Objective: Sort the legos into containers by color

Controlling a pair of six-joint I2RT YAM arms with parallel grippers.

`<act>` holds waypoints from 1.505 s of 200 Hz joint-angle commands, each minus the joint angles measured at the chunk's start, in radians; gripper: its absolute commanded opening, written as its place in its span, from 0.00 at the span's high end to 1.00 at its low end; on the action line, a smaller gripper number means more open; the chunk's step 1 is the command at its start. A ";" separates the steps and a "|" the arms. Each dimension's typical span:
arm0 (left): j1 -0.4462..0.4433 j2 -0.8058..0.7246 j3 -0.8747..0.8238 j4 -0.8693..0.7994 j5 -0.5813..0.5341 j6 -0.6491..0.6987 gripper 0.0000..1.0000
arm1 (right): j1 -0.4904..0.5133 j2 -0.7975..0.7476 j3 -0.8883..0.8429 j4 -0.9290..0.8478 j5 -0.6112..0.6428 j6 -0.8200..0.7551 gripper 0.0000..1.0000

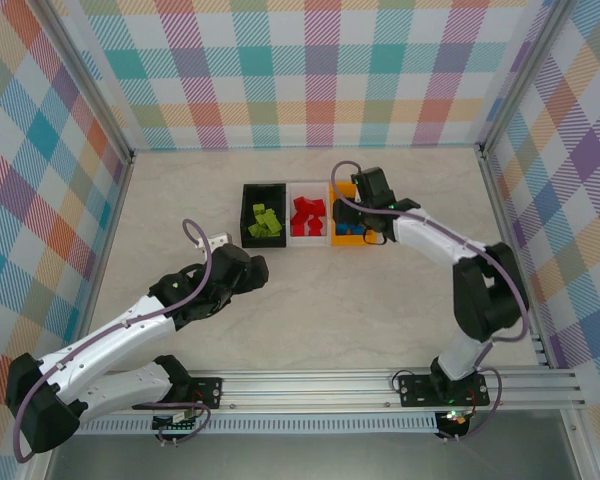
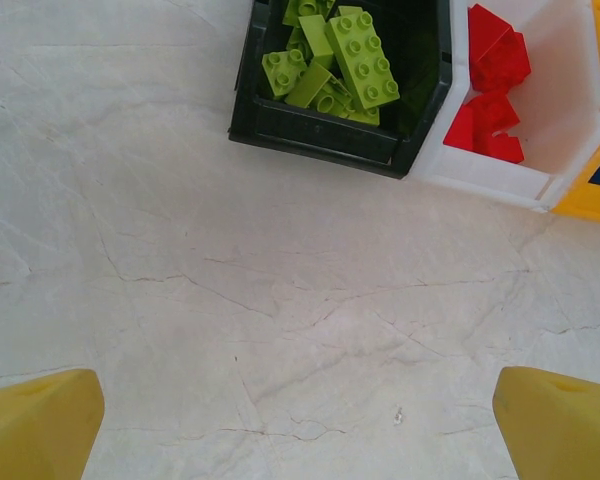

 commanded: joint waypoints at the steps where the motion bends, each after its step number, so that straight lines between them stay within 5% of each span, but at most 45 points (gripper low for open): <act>1: 0.000 -0.016 -0.003 -0.039 -0.024 -0.013 0.00 | -0.013 0.078 0.095 -0.066 -0.040 -0.027 0.32; 24: 0.001 -0.025 0.000 -0.050 -0.032 -0.013 0.00 | -0.021 0.105 0.122 -0.071 -0.028 -0.014 0.23; 50: 0.000 -0.041 0.010 -0.060 -0.055 -0.006 0.00 | -0.021 0.069 0.119 -0.057 -0.010 -0.009 0.00; 82: 0.001 -0.039 0.052 -0.069 -0.121 0.007 0.00 | -0.021 -0.047 0.079 -0.022 0.001 -0.013 0.00; 109: 0.003 -0.014 0.087 -0.053 -0.318 0.039 0.00 | -0.021 -0.217 -0.074 0.111 -0.017 0.010 0.00; 139: 0.025 0.031 0.011 0.249 -0.440 0.282 0.00 | -0.021 -0.403 -0.323 0.314 0.030 0.040 0.00; 172: 0.247 0.185 0.008 0.409 -0.395 0.406 0.00 | -0.021 -0.552 -0.512 0.379 0.146 0.070 0.00; 220: 0.490 0.436 -0.045 0.679 -0.312 0.663 0.00 | -0.030 -0.607 -0.574 0.338 0.225 0.022 0.00; 266: 0.563 0.527 -0.213 1.115 -0.188 0.773 0.00 | -0.088 -0.645 -0.626 0.357 0.260 0.014 0.00; 301: 0.602 0.575 -0.250 1.201 -0.073 0.767 0.00 | -0.182 -0.629 -0.712 0.500 0.350 -0.149 0.00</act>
